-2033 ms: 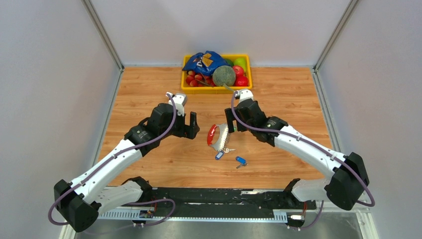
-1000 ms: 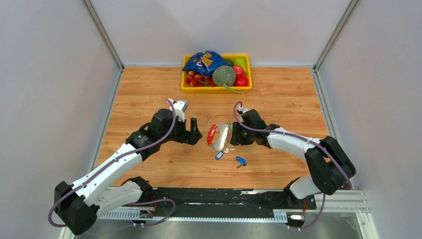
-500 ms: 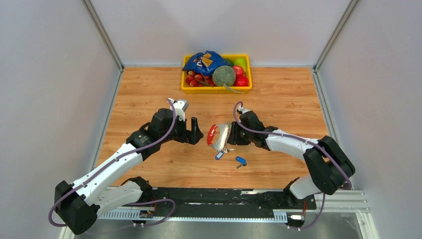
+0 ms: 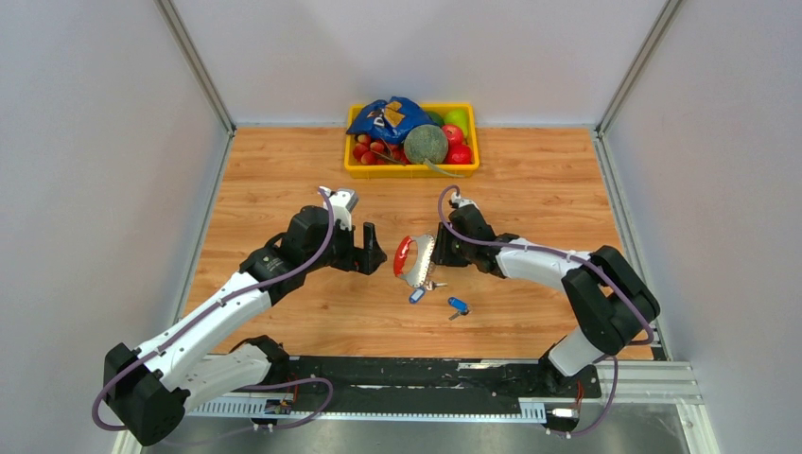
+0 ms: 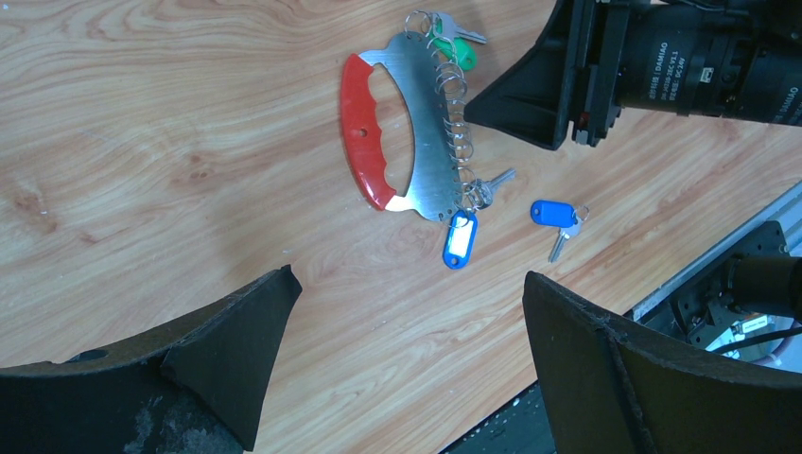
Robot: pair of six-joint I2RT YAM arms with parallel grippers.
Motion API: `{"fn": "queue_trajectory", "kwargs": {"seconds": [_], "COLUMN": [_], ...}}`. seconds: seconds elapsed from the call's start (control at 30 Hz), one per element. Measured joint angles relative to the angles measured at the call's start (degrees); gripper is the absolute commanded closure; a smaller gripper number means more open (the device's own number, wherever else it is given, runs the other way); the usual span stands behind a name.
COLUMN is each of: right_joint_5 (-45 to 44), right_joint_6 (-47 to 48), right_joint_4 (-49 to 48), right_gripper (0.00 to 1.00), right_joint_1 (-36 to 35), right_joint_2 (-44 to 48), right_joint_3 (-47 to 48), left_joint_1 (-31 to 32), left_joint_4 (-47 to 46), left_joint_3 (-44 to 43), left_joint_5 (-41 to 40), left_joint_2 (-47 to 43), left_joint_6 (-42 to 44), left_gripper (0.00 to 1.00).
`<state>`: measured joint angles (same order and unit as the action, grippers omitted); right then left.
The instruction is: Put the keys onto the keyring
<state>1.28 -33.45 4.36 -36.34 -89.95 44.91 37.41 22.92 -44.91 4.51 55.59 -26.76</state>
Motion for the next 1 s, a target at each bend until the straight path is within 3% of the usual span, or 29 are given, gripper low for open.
{"fn": "queue_trajectory", "kwargs": {"seconds": [1.0], "right_joint_5": [1.64], "right_joint_6": [-1.18], "right_joint_4": [-5.86], "right_gripper": [0.76], "right_joint_1": [1.92], "right_joint_2": [-6.08], "right_joint_3": [1.44], "left_joint_1": [0.00], "left_joint_4": [0.00], "left_joint_3": [0.00], "left_joint_5": [0.15], "left_joint_2": [0.09], "left_joint_6": [0.02], "left_gripper": [0.00]}}
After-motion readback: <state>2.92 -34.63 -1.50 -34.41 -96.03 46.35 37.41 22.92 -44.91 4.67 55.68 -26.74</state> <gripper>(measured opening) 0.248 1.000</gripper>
